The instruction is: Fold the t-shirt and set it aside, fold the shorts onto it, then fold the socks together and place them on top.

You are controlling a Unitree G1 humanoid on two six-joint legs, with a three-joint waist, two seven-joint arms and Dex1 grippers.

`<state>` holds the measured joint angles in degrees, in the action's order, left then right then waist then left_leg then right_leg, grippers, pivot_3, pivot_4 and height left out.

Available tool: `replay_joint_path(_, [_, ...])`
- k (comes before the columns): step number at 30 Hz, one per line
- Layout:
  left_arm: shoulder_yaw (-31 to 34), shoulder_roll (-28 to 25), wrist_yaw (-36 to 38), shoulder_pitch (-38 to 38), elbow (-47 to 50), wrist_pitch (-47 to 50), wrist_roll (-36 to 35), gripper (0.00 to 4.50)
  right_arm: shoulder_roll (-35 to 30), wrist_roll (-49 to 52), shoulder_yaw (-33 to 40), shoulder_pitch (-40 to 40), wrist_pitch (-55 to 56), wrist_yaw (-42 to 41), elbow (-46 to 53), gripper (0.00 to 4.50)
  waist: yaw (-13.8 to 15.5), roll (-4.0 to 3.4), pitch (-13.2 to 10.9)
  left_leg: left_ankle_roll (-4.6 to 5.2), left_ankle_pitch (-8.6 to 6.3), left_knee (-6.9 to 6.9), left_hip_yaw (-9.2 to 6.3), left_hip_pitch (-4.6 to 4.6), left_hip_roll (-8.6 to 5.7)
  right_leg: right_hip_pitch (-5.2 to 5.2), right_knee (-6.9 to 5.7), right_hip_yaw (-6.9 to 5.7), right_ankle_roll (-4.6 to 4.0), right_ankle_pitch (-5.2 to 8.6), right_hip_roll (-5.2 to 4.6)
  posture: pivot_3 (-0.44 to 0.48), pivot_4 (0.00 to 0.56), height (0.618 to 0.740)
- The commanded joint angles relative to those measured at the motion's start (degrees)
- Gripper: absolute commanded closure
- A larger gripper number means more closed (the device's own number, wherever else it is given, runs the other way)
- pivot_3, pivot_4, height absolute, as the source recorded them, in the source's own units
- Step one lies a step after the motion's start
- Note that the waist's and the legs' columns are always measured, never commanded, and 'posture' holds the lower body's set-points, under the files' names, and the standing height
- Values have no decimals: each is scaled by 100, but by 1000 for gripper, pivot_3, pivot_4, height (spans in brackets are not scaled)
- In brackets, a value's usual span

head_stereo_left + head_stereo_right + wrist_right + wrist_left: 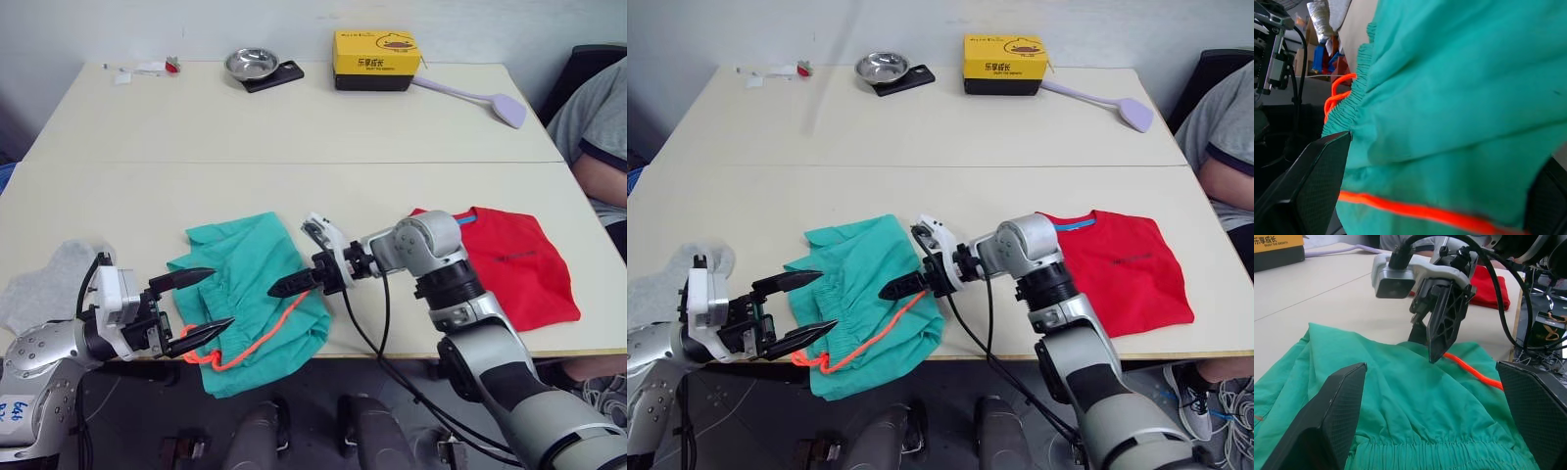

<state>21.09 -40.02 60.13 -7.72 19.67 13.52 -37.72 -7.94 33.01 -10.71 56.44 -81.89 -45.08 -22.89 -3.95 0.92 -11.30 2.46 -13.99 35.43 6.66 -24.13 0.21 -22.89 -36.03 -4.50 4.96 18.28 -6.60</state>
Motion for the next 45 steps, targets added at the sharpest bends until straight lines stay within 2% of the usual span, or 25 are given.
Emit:
replay_joint_path(1, [39, 8, -59, -32, 214, 10, -82, 0, 238, -122, 173, 68, 158, 219, -448, 369, -47, 1, 1, 0, 1, 0, 0, 0, 0, 0, -1, 0, 0, 0, 0, 0, 150, 740])
replay_joint_path(2, [28, 23, -69, -56, 226, 8, -72, 0, 259, -122, 236, 84, 188, 232, -505, 560, -60, 1, 1, -1, 1, 0, 0, 0, 0, 0, -2, 0, -1, 0, 0, 0, 150, 740])
replay_joint_path(9, [-18, 139, -158, -66, 201, 4, -56, 0, 416, 81, 1046, 110, 54, 567, -562, 2961, -74, 0, 0, -24, 18, -13, 3, -10, -2, -15, 0, 2, -1, 0, 0, 0, 150, 740])
replay_joint_path(13, [-29, 223, -214, -5, 108, -28, -61, 0, 652, 437, 2379, 297, -649, 1093, -488, 4370, -64, 0, 0, -24, 19, -18, 5, -12, -3, -16, 3, 4, -1, -1, 0, 0, 150, 740])
replay_joint_path(15, [-18, 316, -288, 33, 36, -51, -72, 0, 527, 600, 2623, 336, -981, 1194, -254, 4442, -59, 0, 0, -23, 19, -19, 5, -13, -3, -16, 4, 4, -1, -1, 0, 0, 150, 740])
replay_joint_path(18, [-102, 458, -336, 135, -133, -146, 36, 0, 24, 1113, 2537, 290, -1061, 1253, -34, 4442, -41, 0, 0, -21, 18, -19, 5, -14, -4, -16, 6, 5, -1, -1, 0, 0, 150, 740])
replay_joint_path(24, [-492, 705, -372, 420, -94, -97, -32, 0, -1764, 2608, 1862, 67, -1061, 1249, 727, 4442, 90, -4, -3, -9, 13, -19, 6, -16, -9, -17, 16, 6, 0, -1, -5, 0, 150, 740])
replay_joint_path(31, [-777, 954, -475, 676, -185, 78, -131, 0, -3781, 4325, 2038, -320, -1061, 1680, 1189, 4442, 113, -6, -5, 38, 20, -21, 13, -16, -6, -15, 22, 5, 0, -1, -3, 0, 150, 740])
replay_joint_path(35, [-885, 949, -389, 852, -341, 93, -104, 0, -4578, 5005, 2361, -719, -1061, 2093, 1331, 4442, 178, -7, -5, 57, 17, -16, 16, -16, -5, -8, 32, 4, 3, -2, -3, 0, 150, 740])
replay_joint_path(41, [-996, 884, -170, 1192, -636, 161, -102, 0, -5690, 5054, 2914, -1523, -1061, 2170, 1570, 4442, 251, -10, -7, 69, 19, -5, 17, -14, -4, 3, 35, 3, 18, -11, -4, 0, 150, 740])
replay_joint_path(45, [-1129, 809, 29, 1478, -861, 244, -51, 0, -6608, 4356, 3162, -2151, -968, 1484, 1522, 4442, 271, -13, -8, 76, 15, 0, 17, -15, -4, 8, 43, 3, 21, -14, -5, 0, 150, 740])
